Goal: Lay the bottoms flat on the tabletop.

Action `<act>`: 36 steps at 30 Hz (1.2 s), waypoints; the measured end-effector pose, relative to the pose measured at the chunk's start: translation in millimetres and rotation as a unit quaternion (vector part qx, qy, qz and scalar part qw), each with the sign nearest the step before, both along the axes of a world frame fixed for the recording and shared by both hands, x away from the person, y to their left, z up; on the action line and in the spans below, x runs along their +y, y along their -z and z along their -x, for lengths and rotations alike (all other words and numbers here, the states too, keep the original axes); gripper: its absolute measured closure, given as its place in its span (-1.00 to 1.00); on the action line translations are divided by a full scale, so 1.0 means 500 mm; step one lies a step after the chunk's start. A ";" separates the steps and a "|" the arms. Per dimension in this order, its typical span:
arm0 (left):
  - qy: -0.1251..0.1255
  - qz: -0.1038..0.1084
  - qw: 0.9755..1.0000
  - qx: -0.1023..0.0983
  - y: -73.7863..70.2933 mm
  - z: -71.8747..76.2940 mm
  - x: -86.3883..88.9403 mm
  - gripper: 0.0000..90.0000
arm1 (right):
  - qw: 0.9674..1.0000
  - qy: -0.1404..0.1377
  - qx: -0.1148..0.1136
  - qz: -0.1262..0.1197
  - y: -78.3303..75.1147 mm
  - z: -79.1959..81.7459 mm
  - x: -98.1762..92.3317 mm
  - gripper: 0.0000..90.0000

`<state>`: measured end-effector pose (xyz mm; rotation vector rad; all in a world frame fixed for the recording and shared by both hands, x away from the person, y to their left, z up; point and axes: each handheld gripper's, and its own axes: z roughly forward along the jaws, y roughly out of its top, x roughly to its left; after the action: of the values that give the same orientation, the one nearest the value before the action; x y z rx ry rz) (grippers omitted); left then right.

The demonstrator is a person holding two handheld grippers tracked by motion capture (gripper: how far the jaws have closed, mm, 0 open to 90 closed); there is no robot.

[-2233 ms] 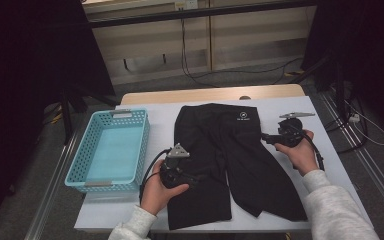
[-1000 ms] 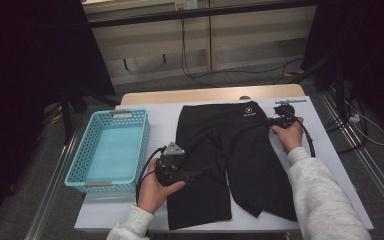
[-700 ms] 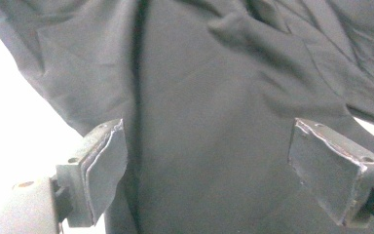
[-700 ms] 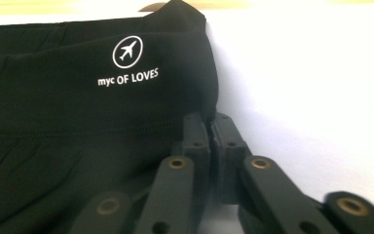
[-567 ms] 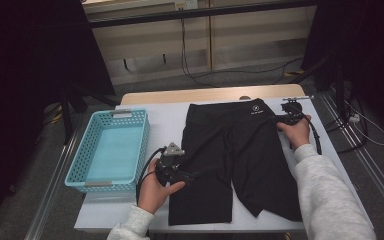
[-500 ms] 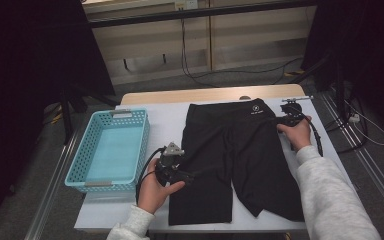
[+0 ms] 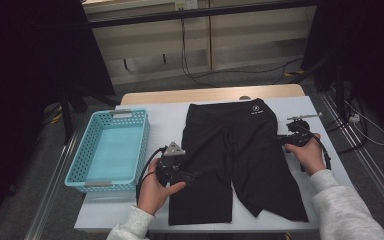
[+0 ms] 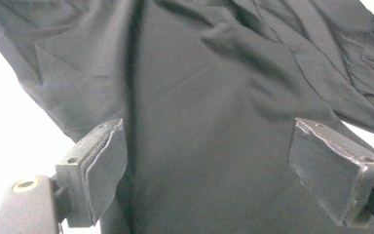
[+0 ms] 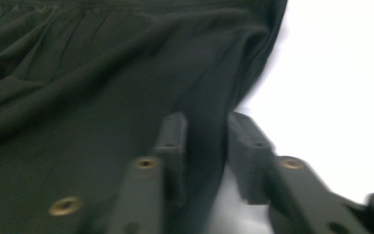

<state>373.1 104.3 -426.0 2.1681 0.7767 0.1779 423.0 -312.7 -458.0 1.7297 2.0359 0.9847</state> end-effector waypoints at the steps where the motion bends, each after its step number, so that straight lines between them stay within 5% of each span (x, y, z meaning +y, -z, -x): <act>1: 0.000 -0.001 1.000 0.001 0.000 0.000 -0.001 -0.68 | 1.000 0.001 0.001 0.003 0.000 0.001 0.001 0.86; 3: 0.001 0.001 1.000 0.000 0.000 -0.001 -0.002 -0.68 | 1.000 0.001 -0.004 0.001 0.002 0.001 -0.002 0.99; 5: 0.002 0.000 1.000 0.001 -0.001 -0.002 -0.003 -0.68 | 0.999 0.012 -0.013 0.031 0.000 -0.003 -0.011 1.00; 7: 0.002 0.001 1.000 0.001 -0.001 -0.002 -0.003 -0.68 | 0.999 0.035 -0.013 0.022 0.003 -0.007 -0.031 0.99; 9: 0.001 -0.001 1.000 0.000 -0.001 -0.003 0.000 -0.68 | 0.999 0.043 -0.013 0.002 0.006 -0.006 -0.045 0.85; 11: -0.003 0.002 1.000 0.000 0.000 -0.004 0.002 -0.68 | 0.999 0.049 -0.016 0.018 0.001 0.001 -0.046 0.43; 18: 0.000 -0.006 1.000 0.001 0.003 -0.001 -0.002 -0.68 | 1.000 0.009 -0.008 -0.002 0.001 0.070 -0.040 0.46; 21: 0.004 -0.008 1.000 0.001 0.001 0.002 -0.004 -0.68 | 1.000 -0.015 -0.005 0.020 -0.003 0.103 -0.023 0.61; 26: 0.007 -0.009 1.000 -0.001 0.001 0.004 -0.009 -0.68 | 1.000 0.003 -0.019 0.010 0.005 0.132 -0.023 0.99; 34: 0.011 -0.009 1.000 -0.006 -0.004 0.006 -0.014 -0.67 | 0.997 0.046 -0.063 -0.010 0.024 0.110 -0.076 0.94; 36: 0.012 -0.005 1.000 -0.007 -0.006 0.006 -0.014 -0.67 | 0.997 0.046 -0.066 -0.007 0.022 0.109 -0.074 0.68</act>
<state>370.1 97.3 -423.0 2.1833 0.7444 0.1846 368.4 -349.9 -469.0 1.7004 1.8547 1.0576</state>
